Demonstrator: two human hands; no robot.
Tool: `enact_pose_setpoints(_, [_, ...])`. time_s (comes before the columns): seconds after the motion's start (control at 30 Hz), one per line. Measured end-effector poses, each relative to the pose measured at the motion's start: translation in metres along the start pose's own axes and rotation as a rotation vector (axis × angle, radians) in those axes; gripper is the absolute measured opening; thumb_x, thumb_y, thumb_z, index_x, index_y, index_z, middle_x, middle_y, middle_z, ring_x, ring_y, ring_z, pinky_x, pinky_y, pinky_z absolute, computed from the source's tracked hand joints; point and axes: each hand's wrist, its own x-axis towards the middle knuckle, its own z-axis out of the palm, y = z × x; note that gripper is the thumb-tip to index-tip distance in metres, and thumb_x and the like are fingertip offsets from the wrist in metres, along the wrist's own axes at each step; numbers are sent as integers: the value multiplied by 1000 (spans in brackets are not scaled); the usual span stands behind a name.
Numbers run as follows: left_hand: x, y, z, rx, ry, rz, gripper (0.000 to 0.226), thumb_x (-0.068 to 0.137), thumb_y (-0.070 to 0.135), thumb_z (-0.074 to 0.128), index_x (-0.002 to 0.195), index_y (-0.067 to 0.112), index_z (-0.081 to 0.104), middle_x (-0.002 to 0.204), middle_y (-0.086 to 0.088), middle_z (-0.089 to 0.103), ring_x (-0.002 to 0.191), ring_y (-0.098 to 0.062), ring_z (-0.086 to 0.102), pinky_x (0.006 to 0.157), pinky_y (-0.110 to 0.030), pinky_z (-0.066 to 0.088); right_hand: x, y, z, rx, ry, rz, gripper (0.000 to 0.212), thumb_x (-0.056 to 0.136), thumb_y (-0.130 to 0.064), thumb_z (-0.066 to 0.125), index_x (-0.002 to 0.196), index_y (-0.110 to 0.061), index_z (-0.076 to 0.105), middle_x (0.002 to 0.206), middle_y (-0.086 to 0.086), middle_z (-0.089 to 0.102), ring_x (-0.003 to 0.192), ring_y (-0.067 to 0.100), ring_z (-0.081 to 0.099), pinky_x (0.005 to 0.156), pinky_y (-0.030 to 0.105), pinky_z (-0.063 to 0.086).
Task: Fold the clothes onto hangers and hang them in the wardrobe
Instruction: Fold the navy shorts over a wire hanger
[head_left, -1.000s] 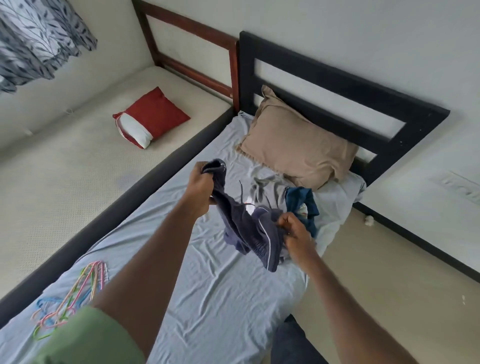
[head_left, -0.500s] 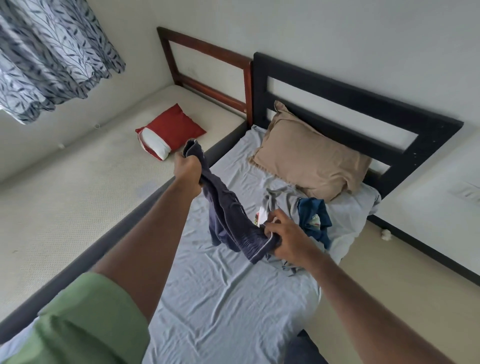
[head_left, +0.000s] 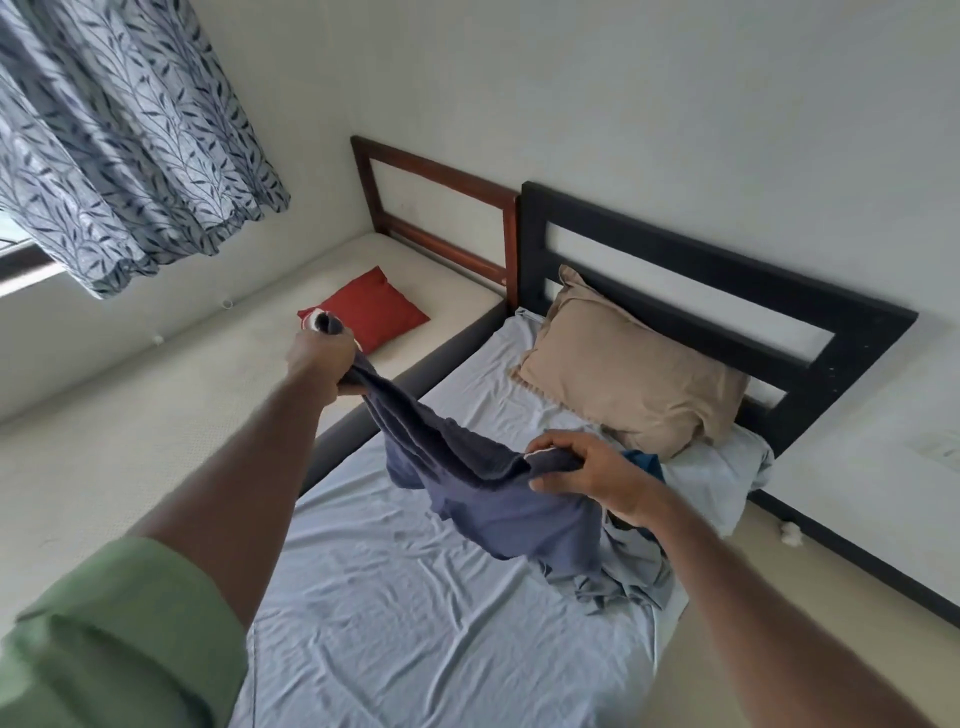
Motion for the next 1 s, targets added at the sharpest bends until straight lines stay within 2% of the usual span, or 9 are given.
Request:
enact_pose_setpoints(0.1, [14, 14, -21, -21, -78, -4, 9, 98, 12, 55, 92, 5, 53, 101, -16, 64, 65, -27, 68, 38, -26, 51, 5, -25, -8, 109, 192, -43, 58, 76, -54, 84, 96, -1, 72, 88, 9, 68, 85, 21, 63, 82, 39, 48])
enact_pose_setpoints(0.2, [31, 24, -33, -76, -72, -38, 22, 84, -1, 63, 106, 0, 63, 106, -21, 66, 64, -30, 73, 41, -31, 53, 5, -52, -19, 290, 263, -159, 33, 90, -38, 70, 94, -6, 76, 94, 13, 72, 90, 23, 68, 87, 40, 55])
enact_pose_setpoints(0.27, [38, 37, -32, -81, -69, -16, 17, 82, 0, 64, 99, 1, 63, 103, -18, 64, 64, -27, 71, 41, -29, 53, 9, -62, -31, 333, 308, -209, 27, 94, -29, 65, 105, -6, 75, 106, 18, 73, 99, 25, 69, 93, 39, 56])
enact_pose_setpoints(0.33, [38, 47, -25, -76, -58, -2, 8, 84, 3, 63, 92, 4, 61, 88, -13, 59, 49, -21, 66, 37, -26, 51, 21, -61, -49, 296, 382, -207, 21, 97, -23, 64, 109, -9, 75, 112, 15, 74, 103, 22, 69, 94, 36, 56])
enact_pose_setpoints(0.47, [51, 63, 24, -51, -148, -22, 6, 96, 3, 61, 93, -2, 63, 71, -14, 59, 31, -17, 58, 33, -25, 49, 53, -46, -100, 187, 578, -122, 16, 102, -20, 60, 100, -19, 75, 96, 0, 75, 91, 9, 68, 85, 30, 50])
enact_pose_setpoints(0.63, [66, 117, 110, -261, -193, -4, 11, 98, 5, 59, 91, -3, 63, 81, -18, 67, 61, -31, 70, 50, -39, 61, 89, -48, -186, 189, 740, -191, 14, 99, -27, 65, 91, -21, 75, 86, -8, 73, 85, 8, 66, 85, 34, 49])
enact_pose_setpoints(0.77, [81, 179, 166, -459, -196, 62, 4, 100, 5, 58, 101, 3, 54, 105, -19, 62, 83, -36, 72, 37, -34, 53, 100, -77, -244, 246, 817, -361, 41, 74, -59, 81, 89, -22, 74, 90, 3, 69, 89, 18, 60, 86, 36, 49])
enact_pose_setpoints(0.93, [91, 216, 179, -491, -196, 98, 15, 103, 14, 56, 115, 11, 48, 105, -11, 56, 60, -22, 63, 29, -24, 44, 90, -110, -254, 235, 737, -474, 7, 91, -29, 74, 85, -25, 74, 87, -3, 71, 86, 16, 62, 85, 36, 48])
enact_pose_setpoints(1.0, [93, 210, 173, -424, -175, 111, 8, 104, 16, 55, 106, 12, 49, 104, -11, 54, 61, -20, 57, 28, -21, 42, 83, -109, -238, 172, 713, -450, 15, 96, -18, 68, 83, -25, 72, 81, -6, 69, 79, 12, 61, 78, 32, 49])
